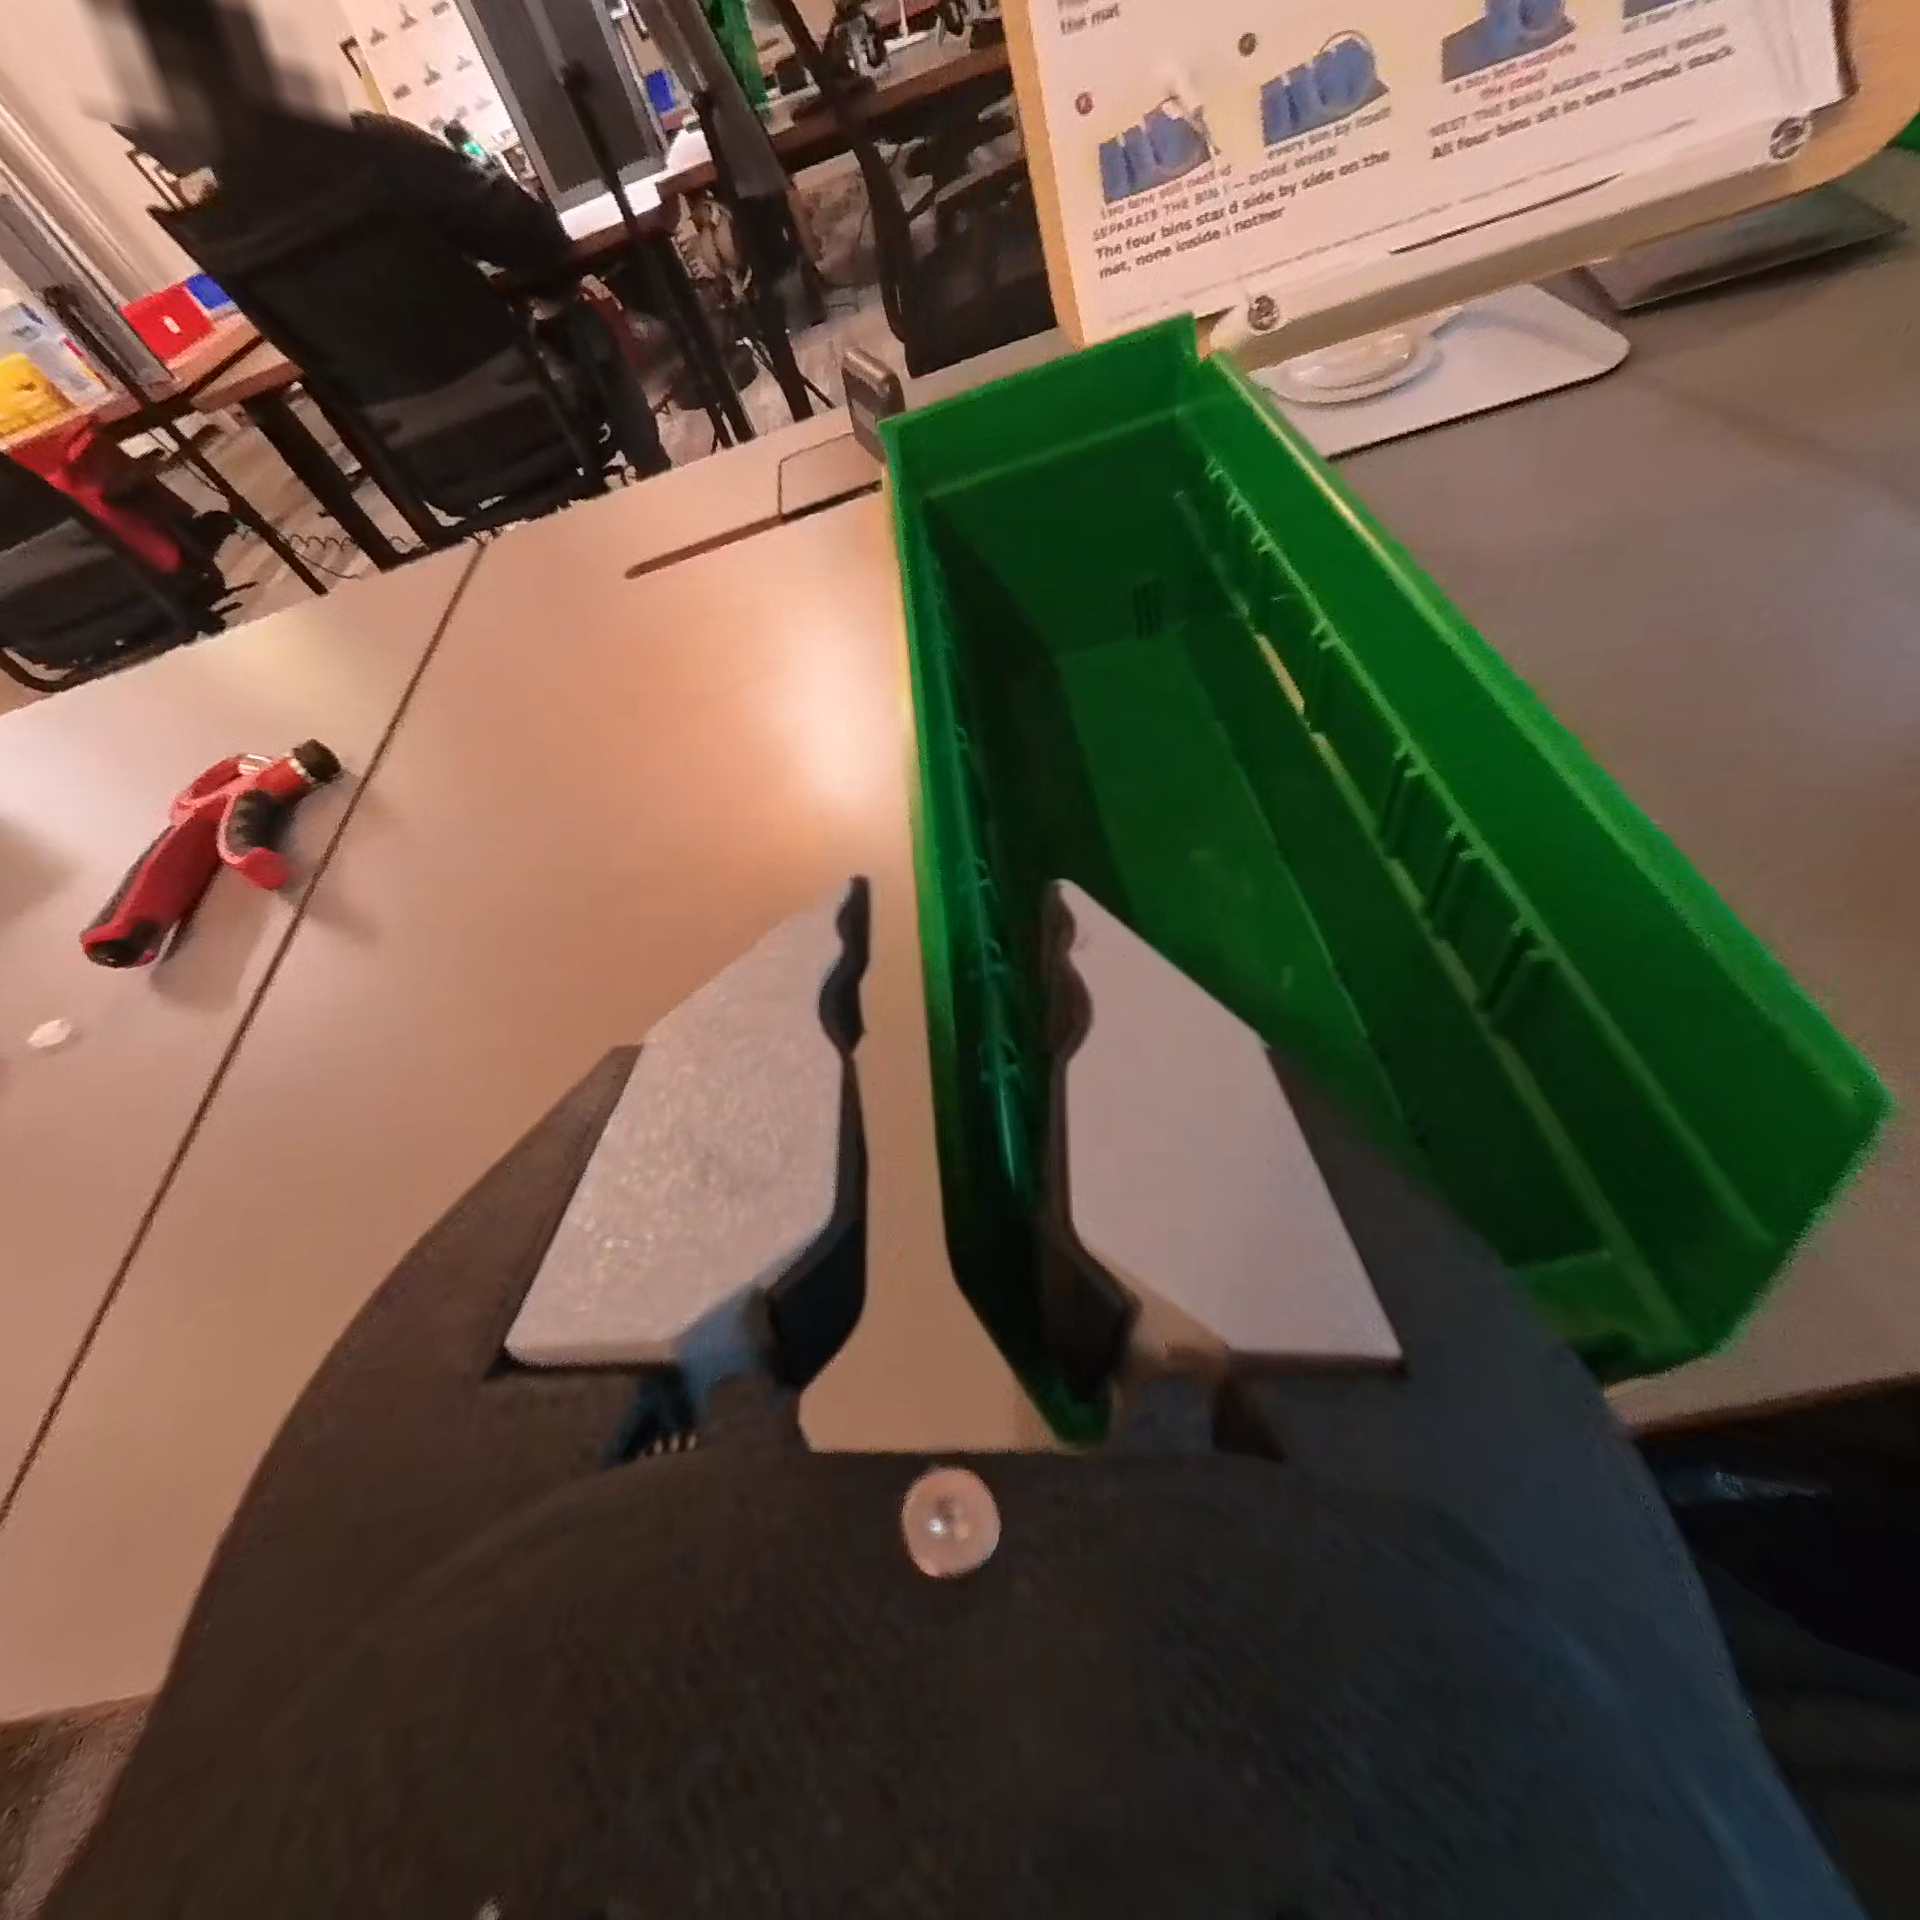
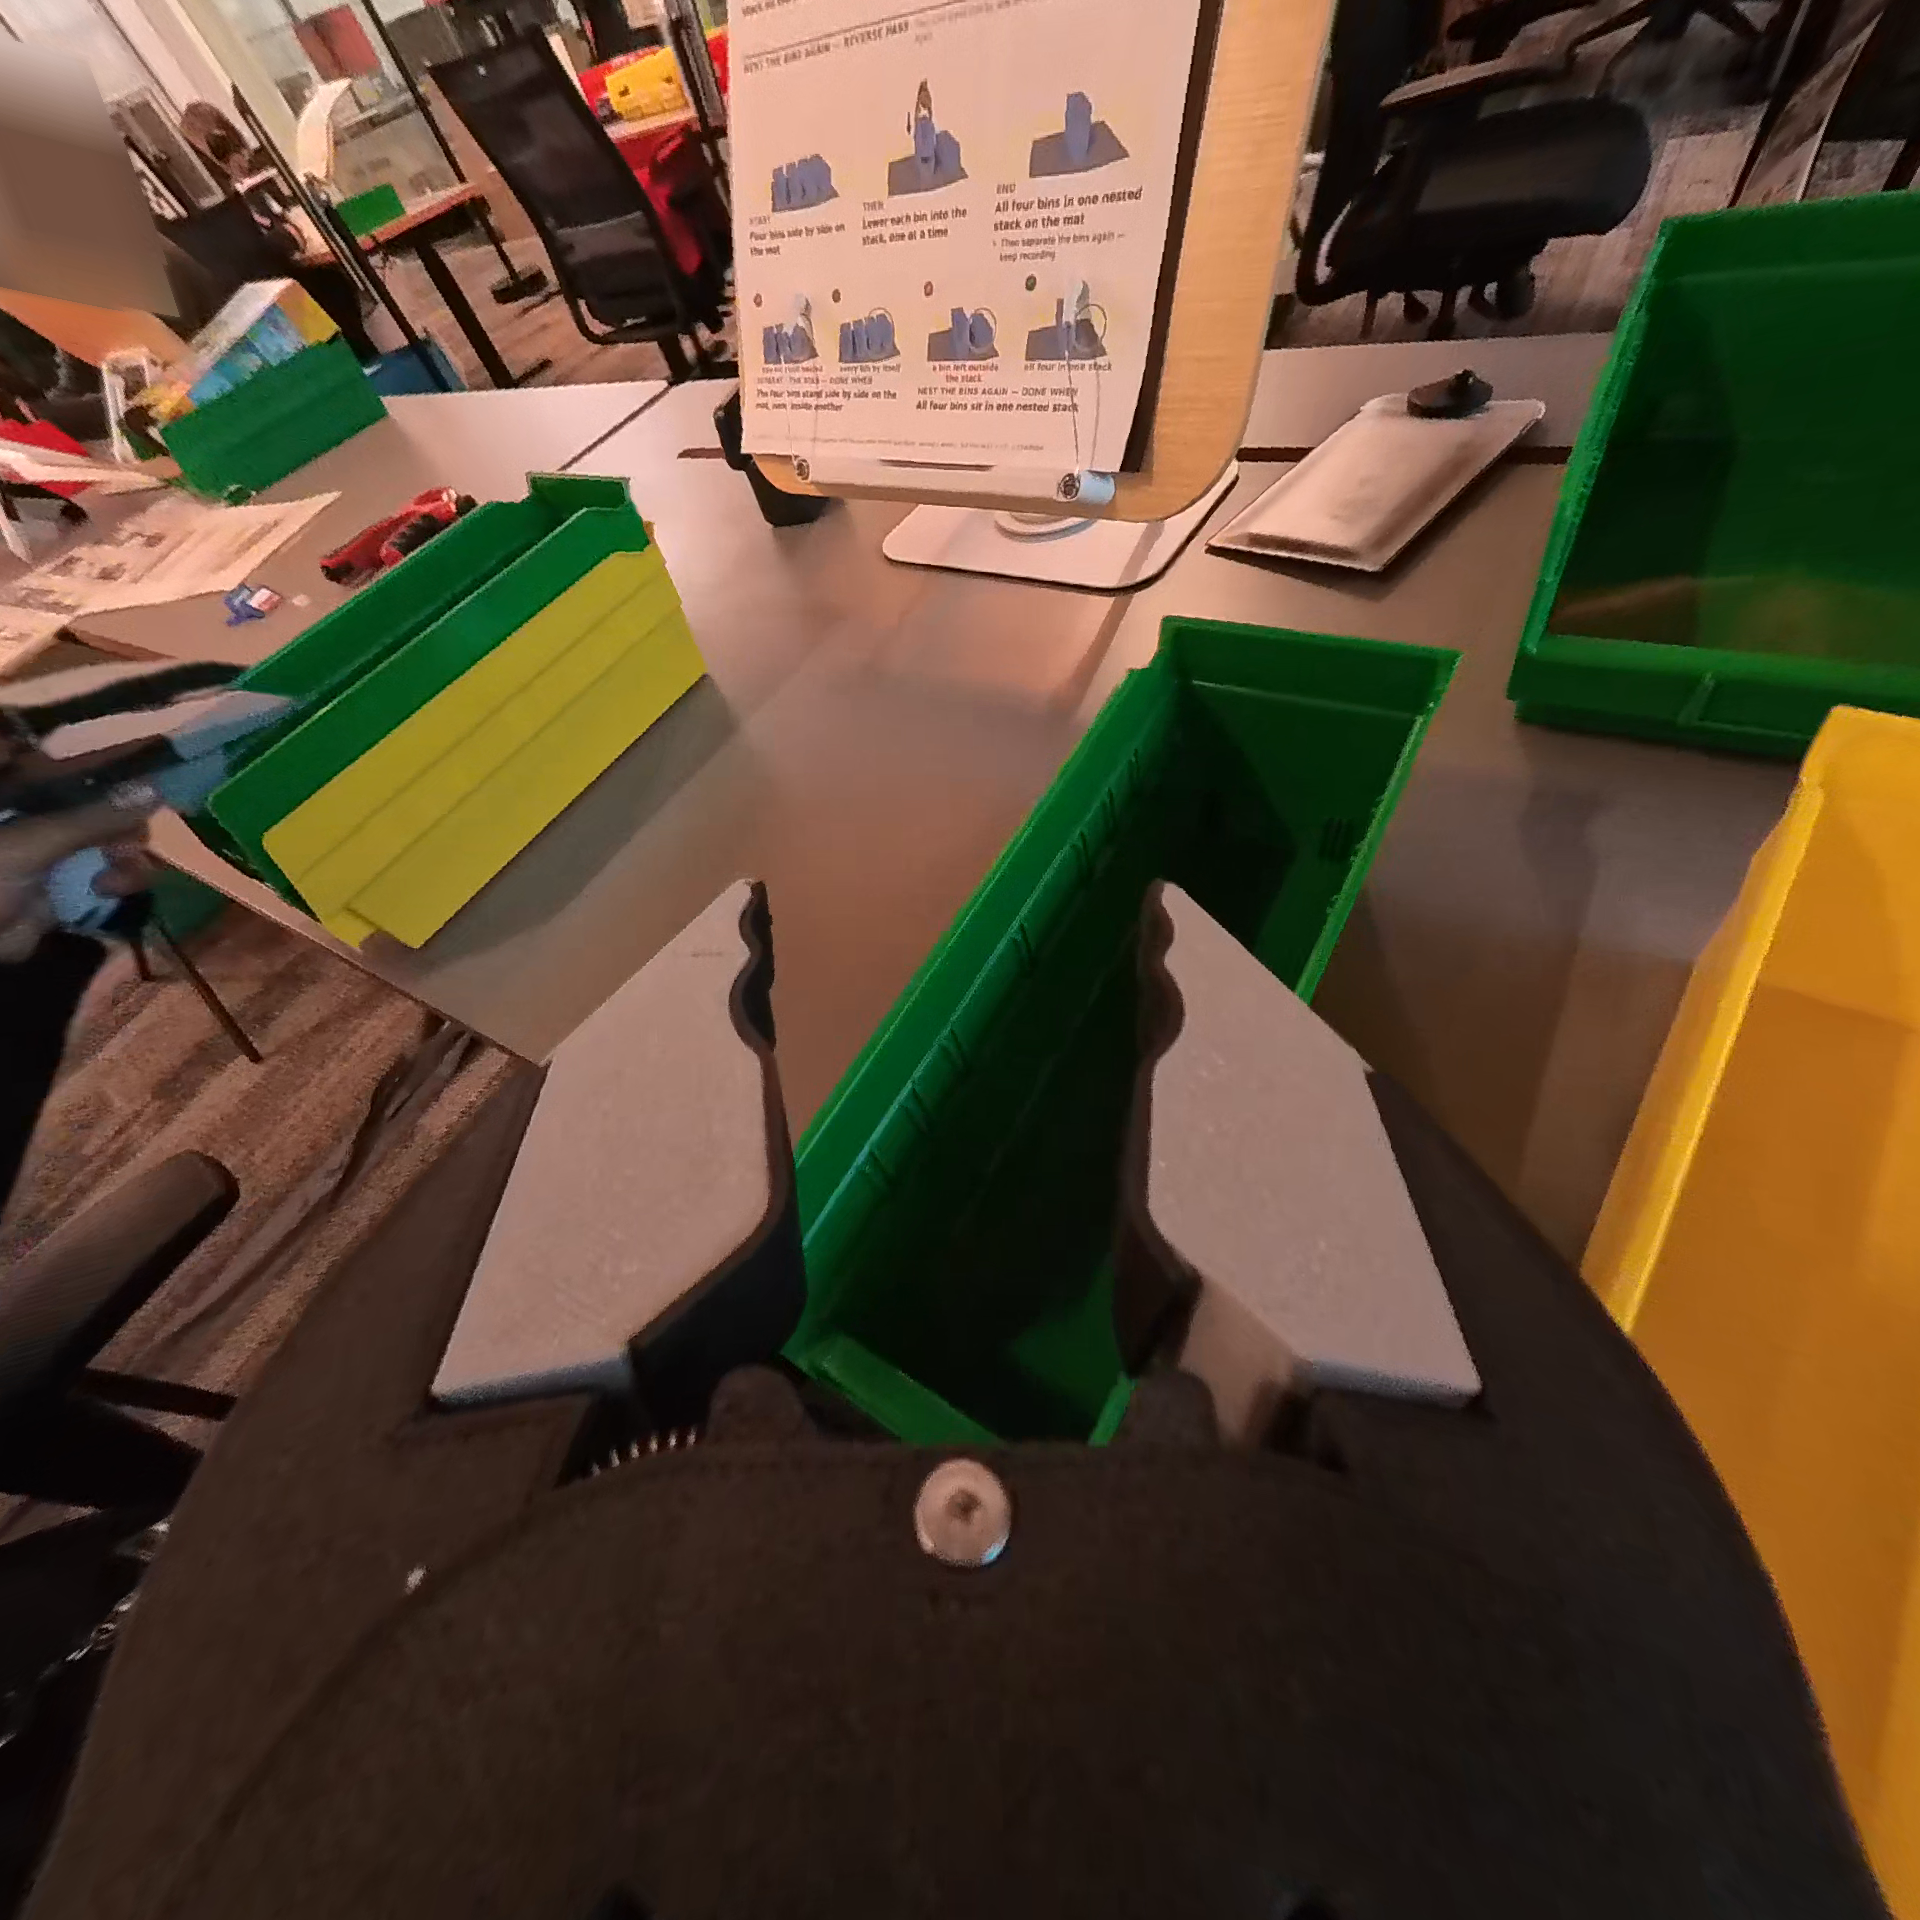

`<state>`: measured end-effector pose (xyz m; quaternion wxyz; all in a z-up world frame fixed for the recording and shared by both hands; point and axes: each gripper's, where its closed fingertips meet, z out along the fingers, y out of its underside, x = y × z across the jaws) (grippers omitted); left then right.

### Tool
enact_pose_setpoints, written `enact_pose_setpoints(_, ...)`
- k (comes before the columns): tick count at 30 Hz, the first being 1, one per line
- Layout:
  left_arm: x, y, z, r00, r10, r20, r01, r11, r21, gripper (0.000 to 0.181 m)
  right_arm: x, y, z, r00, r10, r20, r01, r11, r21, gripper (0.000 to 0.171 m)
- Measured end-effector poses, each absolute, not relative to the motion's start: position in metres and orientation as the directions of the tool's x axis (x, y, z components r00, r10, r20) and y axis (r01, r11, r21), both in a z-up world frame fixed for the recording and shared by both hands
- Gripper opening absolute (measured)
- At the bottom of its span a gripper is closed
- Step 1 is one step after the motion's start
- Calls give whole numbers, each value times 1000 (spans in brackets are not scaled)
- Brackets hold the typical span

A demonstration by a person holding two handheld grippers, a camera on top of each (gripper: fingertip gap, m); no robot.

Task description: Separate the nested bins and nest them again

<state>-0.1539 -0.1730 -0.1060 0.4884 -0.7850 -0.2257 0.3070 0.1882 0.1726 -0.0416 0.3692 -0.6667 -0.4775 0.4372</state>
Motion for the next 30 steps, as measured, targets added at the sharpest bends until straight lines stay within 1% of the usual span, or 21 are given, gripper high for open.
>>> enact_pose_setpoints(1,-152,-174,-102,710,648,-276,43,-431,-902,35,190,174,-43,163,958,-237,315,-278,-907,69)
enact_pose_setpoints(2,-150,-175,-97,709,639,-298,30,-450,-893,47,192,176,-43,165,955,-245,312,-286,-906,69)
enact_pose_setpoints(4,-149,-177,-84,698,631,-340,13,-485,-874,61,197,177,-42,164,952,-260,295,-299,-907,69)
enact_pose_setpoints(5,-146,-175,-77,708,619,-340,17,-496,-868,75,199,177,-40,161,950,-267,287,-304,-909,69)
enact_pose_setpoints(6,-141,-171,-74,735,592,-330,32,-517,-856,89,201,177,-39,158,950,-271,278,-306,-910,69)
enact_pose_setpoints(9,-123,-148,-61,850,478,-222,93,-551,-829,111,206,175,-34,153,950,-272,261,-305,-916,68)
enact_pose_setpoints(10,-121,-141,-57,874,448,-191,108,-560,-821,115,207,175,-32,150,951,-271,255,-302,-918,68)
enact_pose_setpoints(12,-124,-128,-53,891,427,-157,143,-591,-794,116,208,174,-28,146,952,-269,242,-298,-923,68)
enact_pose_setpoints(14,-130,-116,-56,892,429,-145,182,-632,-753,127,207,171,-25,134,953,-271,234,-296,-926,68)
enact_pose_setpoints(16,-141,-106,-60,875,455,-169,205,-662,-721,126,206,168,-26,126,955,-268,240,-291,-926,68)
enact_pose_setpoints(20,-166,-100,-90,837,492,-241,272,-755,-596,125,204,164,-28,115,959,-260,257,-281,-924,68)
enact_pose_setpoints(21,-171,-99,-97,833,500,-238,296,-765,-571,127,204,164,-29,112,960,-258,260,-279,-924,68)
enact_pose_setpoints(24,-176,-95,-111,830,538,-143,393,-748,-535,134,208,164,-27,110,960,-256,259,-276,-925,68)
enact_pose_setpoints(26,-173,-95,-117,832,548,-88,437,-745,-505,132,211,166,-24,106,959,-264,242,-283,-928,68)
enact_pose_setpoints(30,-175,-99,-117,831,547,-105,446,-767,-462,135,218,171,-19,102,954,-283,218,-299,-929,68)
